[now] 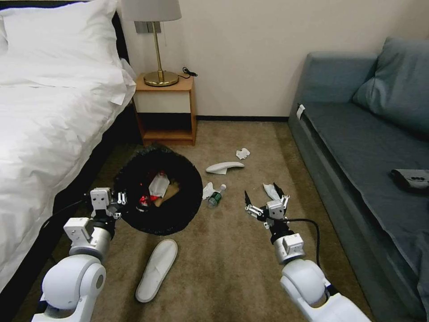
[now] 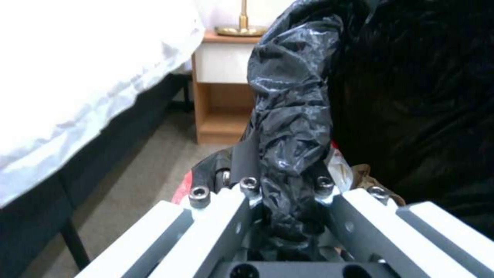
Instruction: Pick up the trash bin, then pick up the garbage on the floor and place it into the trash bin.
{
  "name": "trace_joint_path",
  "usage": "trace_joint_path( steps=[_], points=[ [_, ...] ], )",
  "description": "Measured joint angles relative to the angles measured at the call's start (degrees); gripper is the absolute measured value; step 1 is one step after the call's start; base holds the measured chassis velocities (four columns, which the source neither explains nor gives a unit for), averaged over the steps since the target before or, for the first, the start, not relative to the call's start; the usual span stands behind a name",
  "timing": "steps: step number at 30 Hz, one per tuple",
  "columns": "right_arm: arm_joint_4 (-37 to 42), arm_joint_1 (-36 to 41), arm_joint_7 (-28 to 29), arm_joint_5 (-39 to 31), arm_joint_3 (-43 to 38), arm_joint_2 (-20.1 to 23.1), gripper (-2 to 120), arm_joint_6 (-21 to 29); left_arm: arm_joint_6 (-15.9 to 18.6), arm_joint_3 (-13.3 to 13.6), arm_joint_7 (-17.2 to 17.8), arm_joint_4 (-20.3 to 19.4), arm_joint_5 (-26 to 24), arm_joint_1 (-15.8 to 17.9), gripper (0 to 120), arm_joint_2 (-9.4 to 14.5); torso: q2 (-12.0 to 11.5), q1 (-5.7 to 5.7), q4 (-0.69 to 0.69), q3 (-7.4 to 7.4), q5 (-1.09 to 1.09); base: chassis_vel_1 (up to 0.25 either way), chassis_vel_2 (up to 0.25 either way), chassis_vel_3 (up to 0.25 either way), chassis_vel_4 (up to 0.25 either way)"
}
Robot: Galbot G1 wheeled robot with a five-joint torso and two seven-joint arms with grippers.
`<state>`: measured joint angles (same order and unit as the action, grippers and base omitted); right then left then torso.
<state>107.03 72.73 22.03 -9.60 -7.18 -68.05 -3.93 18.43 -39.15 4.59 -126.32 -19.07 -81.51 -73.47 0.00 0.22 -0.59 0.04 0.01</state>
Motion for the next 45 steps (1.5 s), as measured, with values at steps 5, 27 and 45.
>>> trace_joint_path(
  steps=[5, 27, 45],
  points=[
    [-0.16, -0.66, 1.74, -0.81, -1.07, -3.06, 100, -2.57, -0.92, -0.70, 0.13, -0.11, -0.79, 0.06, 2, 0.20, 0.00, 0.00, 0.01, 0.00, -0.01, 0.000, 0.000, 0.000, 0.000],
    [-0.71, 1.05, -0.87, 1.48, -2.27, -2.13, 100, -6.12, 0.01, 2.65, -2.21, 0.15, -3.49, -2.11, 2, -0.99, 0.00, 0.00, 0.01, 0.00, -0.01, 0.000, 0.000, 0.000, 0.000],
    [-0.14, 3.54, -3.60, 2.29, -2.22, -0.75, 100, -8.04, 0.68, 2.47, -3.89, -0.39, -3.36, -2.58, 2, -0.32, 0.00, -0.01, 0.00, 0.00, -0.01, 0.065, 0.066, 0.069, 0.068]
  ],
)
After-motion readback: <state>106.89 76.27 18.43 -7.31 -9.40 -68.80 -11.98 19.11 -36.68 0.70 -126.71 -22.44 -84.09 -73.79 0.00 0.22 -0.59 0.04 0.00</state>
